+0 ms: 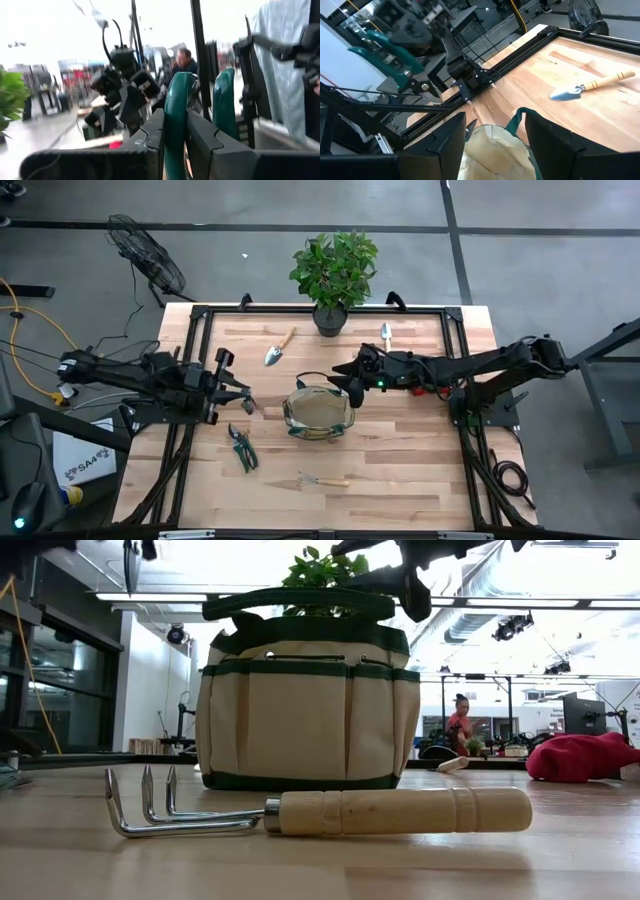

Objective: Pick & Place Garden tools in Gardening bag
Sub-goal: Put the right green shear scissors into the gardening bag

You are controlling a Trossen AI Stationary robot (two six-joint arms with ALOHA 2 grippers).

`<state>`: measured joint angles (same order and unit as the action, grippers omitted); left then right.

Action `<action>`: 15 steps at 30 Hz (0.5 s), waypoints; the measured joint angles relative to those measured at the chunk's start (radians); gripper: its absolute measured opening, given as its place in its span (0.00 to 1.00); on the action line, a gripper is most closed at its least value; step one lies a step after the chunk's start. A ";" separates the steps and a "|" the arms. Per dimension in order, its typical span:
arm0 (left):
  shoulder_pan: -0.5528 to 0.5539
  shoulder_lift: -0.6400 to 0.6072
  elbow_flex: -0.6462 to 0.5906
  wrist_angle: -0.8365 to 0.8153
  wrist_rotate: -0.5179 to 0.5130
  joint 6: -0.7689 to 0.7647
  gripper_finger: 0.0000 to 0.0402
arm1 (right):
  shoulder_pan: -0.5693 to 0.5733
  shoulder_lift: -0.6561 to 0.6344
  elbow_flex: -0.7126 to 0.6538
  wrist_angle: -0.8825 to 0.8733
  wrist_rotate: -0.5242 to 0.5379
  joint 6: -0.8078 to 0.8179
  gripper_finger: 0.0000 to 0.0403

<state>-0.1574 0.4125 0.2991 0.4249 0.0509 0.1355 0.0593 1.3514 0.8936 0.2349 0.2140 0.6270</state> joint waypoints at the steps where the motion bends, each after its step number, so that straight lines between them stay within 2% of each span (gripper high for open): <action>1: 0.000 -0.015 -0.043 0.061 -0.001 -0.010 0.11 | 0.000 0.000 0.000 0.000 0.000 0.000 0.49; 6: 0.000 -0.051 -0.247 0.384 -0.037 -0.029 0.11 | 0.000 0.000 0.000 0.000 0.001 0.000 0.49; 8: 0.000 -0.047 -0.281 0.468 -0.053 -0.053 0.11 | 0.000 0.000 0.000 0.001 0.014 0.000 0.49; 10: 0.000 -0.051 -0.271 0.418 -0.059 -0.062 0.11 | 0.001 0.000 0.000 0.001 0.034 0.000 0.49; 15: 0.000 -0.009 -0.271 0.450 -0.055 -0.041 0.11 | 0.000 0.000 -0.001 0.008 0.072 0.000 0.49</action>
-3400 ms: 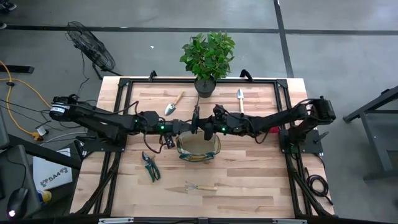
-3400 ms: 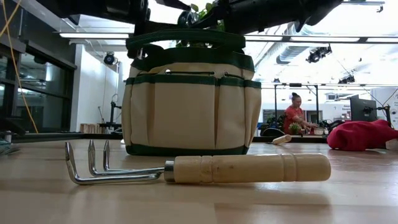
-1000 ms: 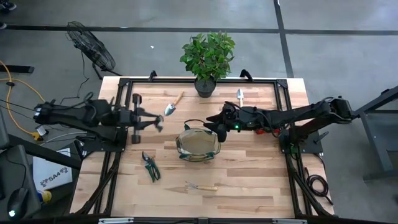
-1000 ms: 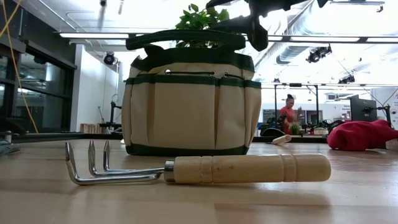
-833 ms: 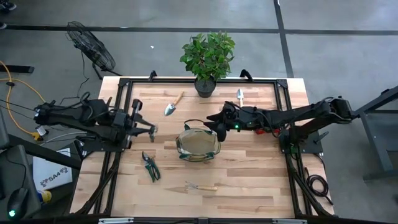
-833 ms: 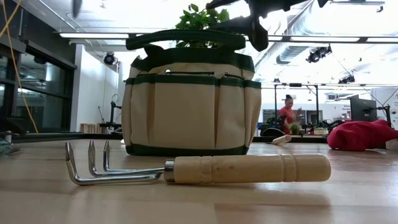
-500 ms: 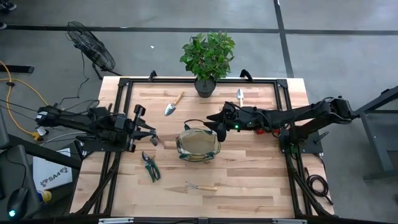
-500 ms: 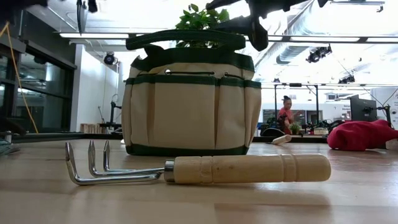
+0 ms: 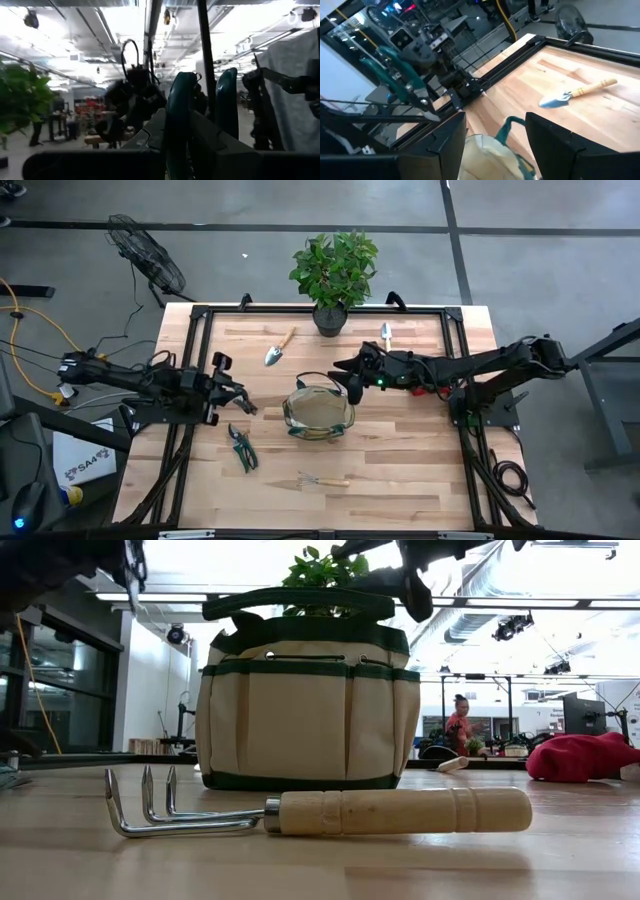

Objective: Pick & Place Garden tools in Gardening bag
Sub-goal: Put the right green shear scissors into the gardening bag

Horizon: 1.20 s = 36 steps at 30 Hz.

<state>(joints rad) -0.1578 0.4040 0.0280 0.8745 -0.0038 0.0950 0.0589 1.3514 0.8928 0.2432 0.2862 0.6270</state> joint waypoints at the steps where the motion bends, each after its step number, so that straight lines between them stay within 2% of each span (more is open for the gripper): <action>1: 0.000 0.002 0.000 0.003 -0.007 0.008 0.11 | 0.000 0.000 0.000 0.001 0.005 0.000 0.49; 7: 0.000 0.074 0.000 0.048 -0.059 0.032 0.11 | 0.000 0.000 0.000 0.000 0.022 0.000 0.49; 11: 0.000 0.168 0.014 0.061 -0.080 0.035 0.11 | 0.000 0.000 0.000 0.000 0.031 -0.002 0.49; 29: 0.000 0.640 0.026 0.546 -0.189 0.033 0.11 | 0.000 0.000 0.000 0.000 0.037 -0.022 0.49; 36: 0.000 0.767 0.093 0.562 -0.182 0.031 0.11 | 0.000 0.000 0.000 0.000 0.037 -0.022 0.49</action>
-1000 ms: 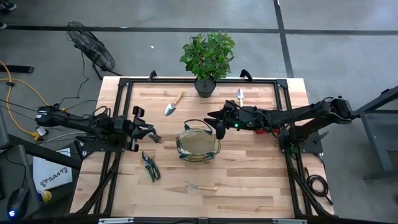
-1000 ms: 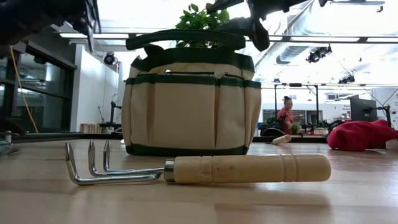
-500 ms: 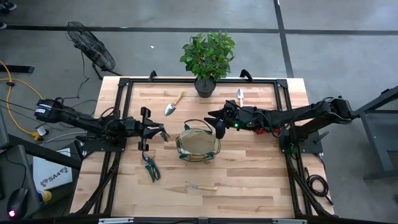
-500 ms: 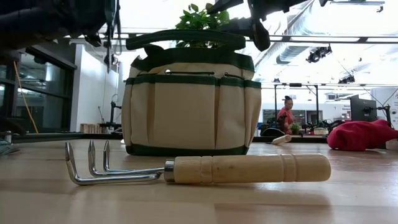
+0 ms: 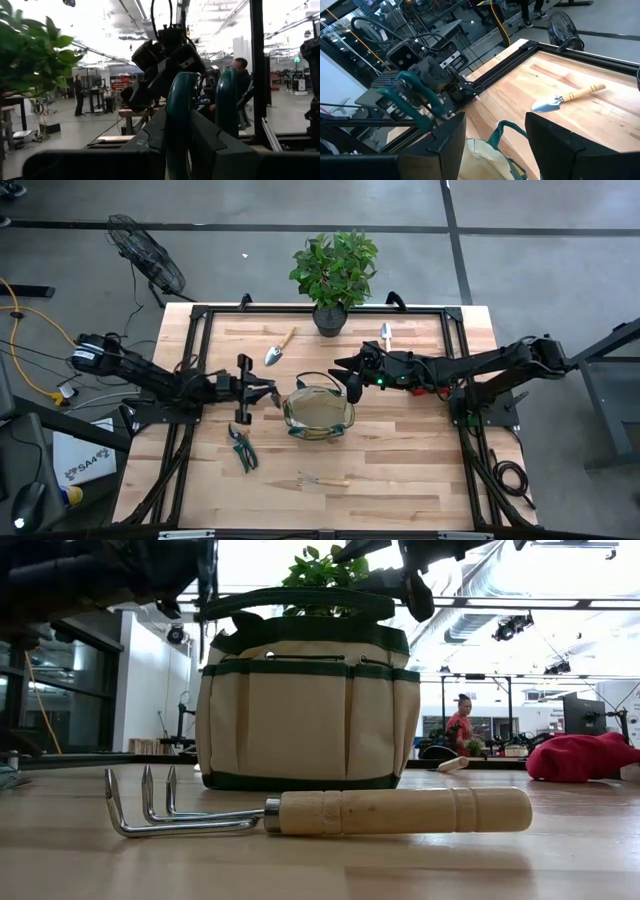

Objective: Pick & Place Garden tools in Gardening bag
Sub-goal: Put the right green shear scissors into the gardening bag

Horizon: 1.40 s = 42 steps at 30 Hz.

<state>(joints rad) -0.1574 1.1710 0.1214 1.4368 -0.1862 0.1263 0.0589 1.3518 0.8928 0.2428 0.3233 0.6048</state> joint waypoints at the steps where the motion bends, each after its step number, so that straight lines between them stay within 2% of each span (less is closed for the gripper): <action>1: 0.000 0.017 0.010 0.000 0.000 0.000 0.11 | 0.000 0.000 0.000 0.000 0.000 0.000 0.49; 9: 0.000 0.091 0.034 0.016 0.011 0.000 0.11 | 0.000 0.000 0.000 -0.004 0.000 -0.005 0.49; 27: 0.000 0.097 0.034 0.027 0.035 0.075 0.11 | 0.000 0.000 0.000 -0.003 0.000 -0.007 0.49; 42: 0.000 0.129 0.035 0.062 0.067 0.078 0.11 | 0.000 0.000 0.000 -0.007 0.000 -0.008 0.49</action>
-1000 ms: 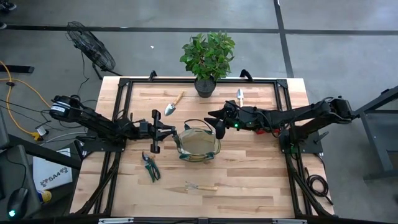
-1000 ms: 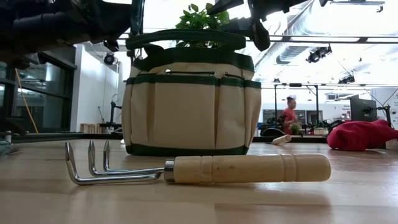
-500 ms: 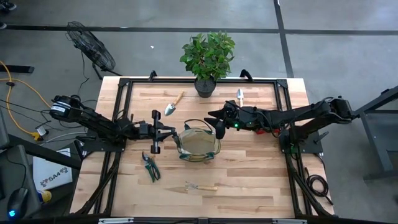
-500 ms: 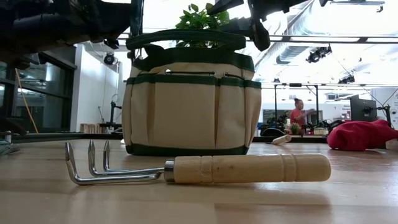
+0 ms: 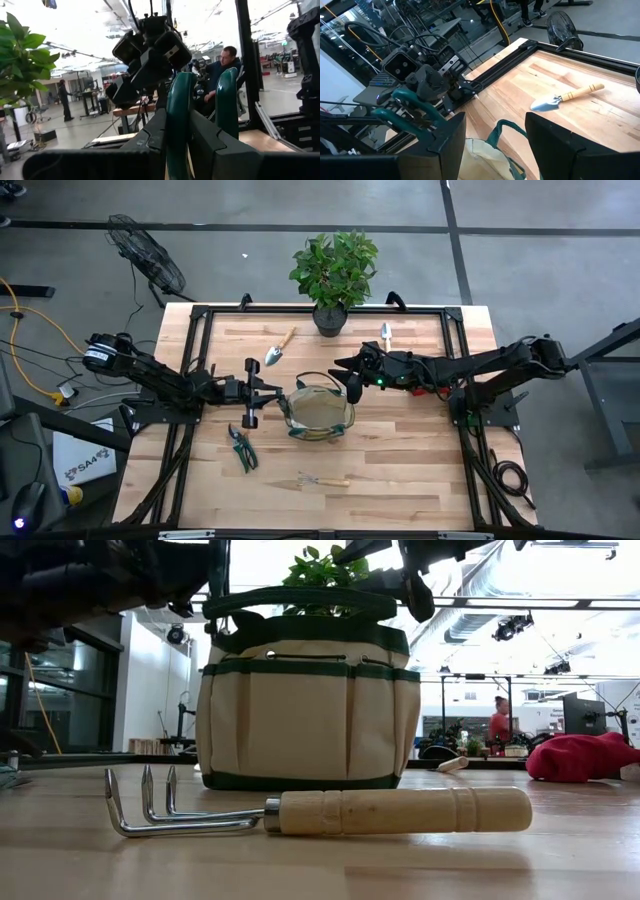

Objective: Pick & Place Garden tools in Gardening bag
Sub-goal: Put the right green shear scissors into the gardening bag

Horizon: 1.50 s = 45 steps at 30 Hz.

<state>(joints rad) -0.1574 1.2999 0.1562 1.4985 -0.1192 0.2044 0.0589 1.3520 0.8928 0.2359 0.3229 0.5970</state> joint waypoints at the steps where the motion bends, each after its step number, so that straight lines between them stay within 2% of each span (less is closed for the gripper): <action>1: 0.000 0.000 0.000 -0.005 0.000 0.000 0.11 | 0.000 0.000 0.000 0.000 0.000 0.000 0.49; 15: 0.000 0.106 0.010 0.036 0.000 -0.003 0.11 | 0.000 0.000 0.000 0.000 0.000 0.000 0.49; 24: 0.000 0.140 0.033 0.030 0.039 -0.015 0.11 | 0.000 0.000 0.000 -0.002 0.000 0.000 0.49; 30: 0.000 0.140 0.033 0.016 0.104 -0.022 0.11 | 0.000 0.000 0.000 -0.003 0.000 -0.017 0.49; 36: 0.000 0.140 0.033 -0.004 0.059 -0.026 0.11 | 0.000 0.000 0.000 -0.003 0.000 -0.018 0.49; 45: 0.000 0.140 0.056 -0.050 0.056 -0.026 0.11 | 0.000 0.000 0.000 -0.002 0.000 -0.018 0.49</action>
<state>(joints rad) -0.1570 1.4399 0.2125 1.4481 -0.0628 0.1783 0.0589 1.3521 0.8928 0.2341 0.3229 0.5787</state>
